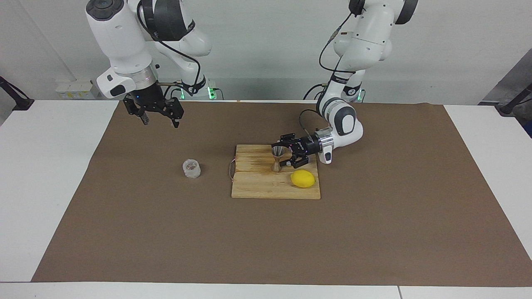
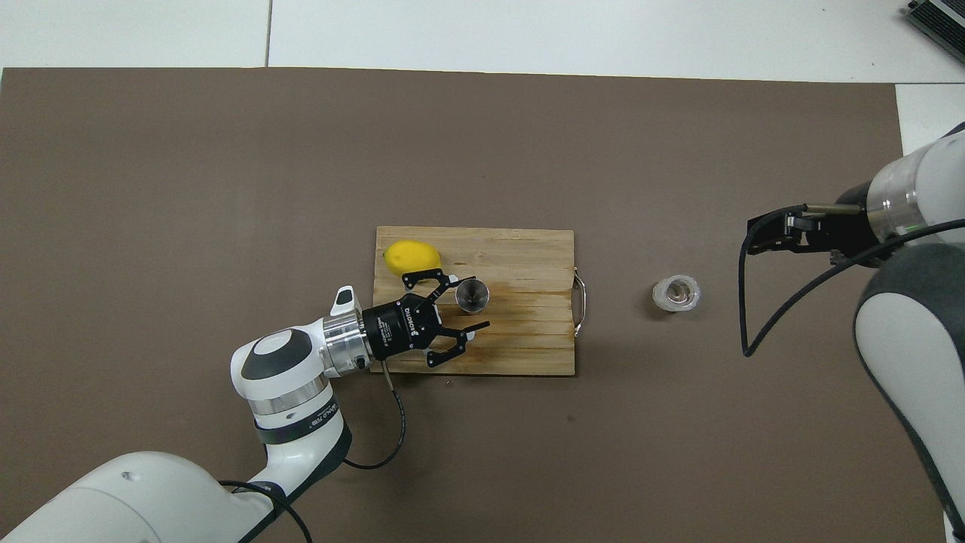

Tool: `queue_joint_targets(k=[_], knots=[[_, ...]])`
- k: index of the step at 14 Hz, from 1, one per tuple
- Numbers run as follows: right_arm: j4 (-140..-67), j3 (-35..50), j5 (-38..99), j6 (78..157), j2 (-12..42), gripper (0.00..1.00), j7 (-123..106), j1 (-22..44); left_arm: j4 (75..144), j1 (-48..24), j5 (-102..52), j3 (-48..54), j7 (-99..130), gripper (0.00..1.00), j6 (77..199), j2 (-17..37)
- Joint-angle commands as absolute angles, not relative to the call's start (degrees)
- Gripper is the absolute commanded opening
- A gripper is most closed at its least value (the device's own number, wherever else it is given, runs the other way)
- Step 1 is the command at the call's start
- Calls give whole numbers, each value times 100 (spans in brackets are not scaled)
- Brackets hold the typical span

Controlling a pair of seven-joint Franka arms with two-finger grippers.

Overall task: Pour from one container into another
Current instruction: 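Lower the metal cup onto the board and open the left gripper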

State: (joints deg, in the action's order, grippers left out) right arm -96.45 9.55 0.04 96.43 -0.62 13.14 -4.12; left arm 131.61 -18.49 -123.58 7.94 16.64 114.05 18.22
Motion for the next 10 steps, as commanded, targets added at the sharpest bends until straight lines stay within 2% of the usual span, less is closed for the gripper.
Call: queue_joint_targets(k=[1, 5, 10], knots=[[-9738, 1002, 18, 9668, -149, 100, 1389, -475, 13184, -1942, -12445, 703, 1626, 100, 11461, 1749], [-9738, 1002, 18, 9668, -150, 100, 1389, -475, 13175, -1864, -11710, 677, 2107, 100, 11927, 1390], [-9712, 1002, 18, 9677, -141, 100, 1389, -492, 13070, -1302, -10121, 659, 2924, 100, 11909, 976]])
